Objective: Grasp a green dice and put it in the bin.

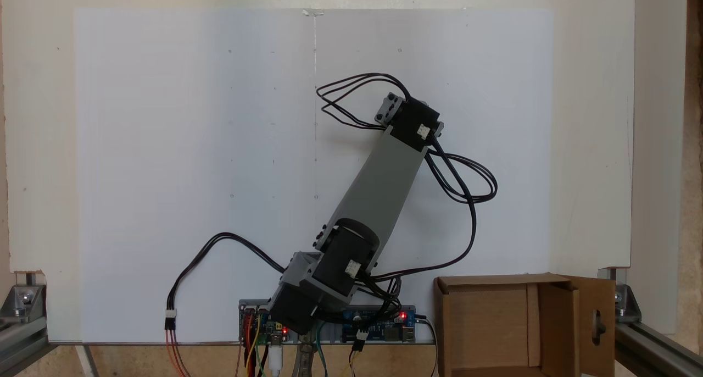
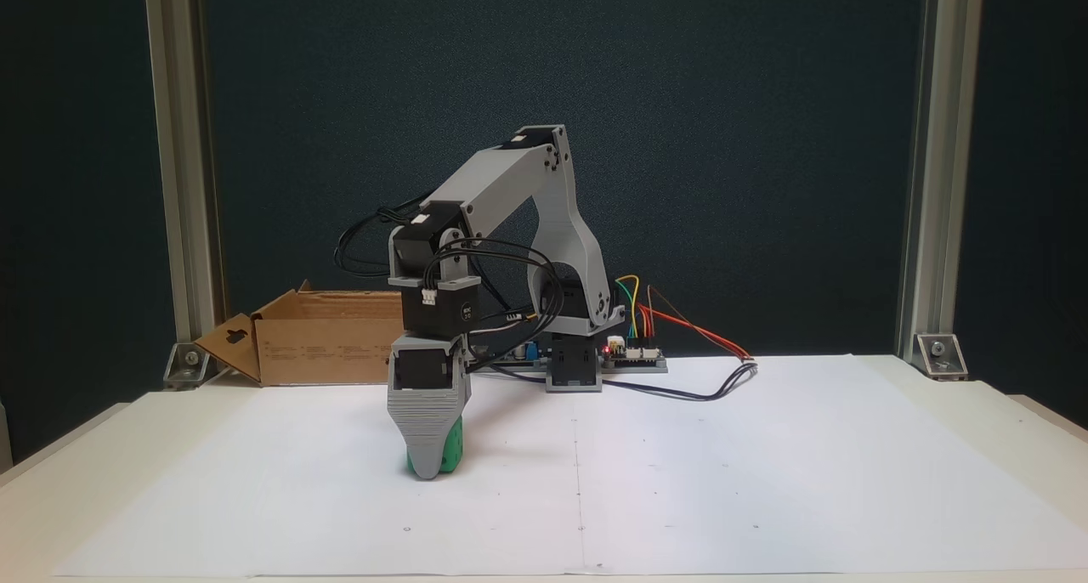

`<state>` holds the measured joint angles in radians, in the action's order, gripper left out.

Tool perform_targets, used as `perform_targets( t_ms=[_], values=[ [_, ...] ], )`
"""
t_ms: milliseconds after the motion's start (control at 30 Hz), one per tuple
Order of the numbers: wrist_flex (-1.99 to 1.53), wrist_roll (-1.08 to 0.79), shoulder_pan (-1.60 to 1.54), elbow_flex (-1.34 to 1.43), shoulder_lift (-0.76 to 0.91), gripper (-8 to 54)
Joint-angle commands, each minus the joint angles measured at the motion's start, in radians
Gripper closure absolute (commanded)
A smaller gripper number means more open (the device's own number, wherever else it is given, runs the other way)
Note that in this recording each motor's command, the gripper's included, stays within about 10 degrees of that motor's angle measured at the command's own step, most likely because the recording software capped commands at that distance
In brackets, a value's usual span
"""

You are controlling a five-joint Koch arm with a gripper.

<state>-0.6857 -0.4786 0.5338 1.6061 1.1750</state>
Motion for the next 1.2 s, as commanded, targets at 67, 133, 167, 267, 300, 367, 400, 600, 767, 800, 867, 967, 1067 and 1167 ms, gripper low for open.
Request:
perform_targets(
  t_ms=[67, 133, 167, 267, 300, 367, 400, 600, 767, 800, 867, 967, 1067, 1167],
  values=[
    [-0.009, 0.028, 0.003, -0.005, 0.034, 30.9],
    [-0.017, 0.028, 0.006, -0.006, 0.075, 30.9],
    [-0.018, 0.028, 0.009, -0.006, 0.1, 30.9],
    [-0.054, 0.029, 0.014, -0.014, 0.187, 30.9],
    [-0.08, 0.031, 0.014, -0.028, 0.221, 30.9],
    [-0.152, 0.032, 0.014, -0.075, 0.267, 30.9],
    [-0.204, 0.038, 0.014, -0.11, 0.287, 30.9],
    [-0.622, 0.155, 0.021, -0.483, 0.339, 30.9],
    [-0.793, 0.272, 0.153, -0.58, 0.399, 30.9],
    [-0.793, 0.285, 0.195, -0.58, 0.408, 30.9],
    [-0.807, 0.296, 0.282, -0.58, 0.41, 30.9],
    [-0.805, 0.328, 0.437, -0.58, 0.417, 30.9],
    [-0.802, 0.356, 0.589, -0.589, 0.417, 30.9],
    [-0.799, 0.354, 0.744, -0.603, 0.417, 30.9]
  ],
)
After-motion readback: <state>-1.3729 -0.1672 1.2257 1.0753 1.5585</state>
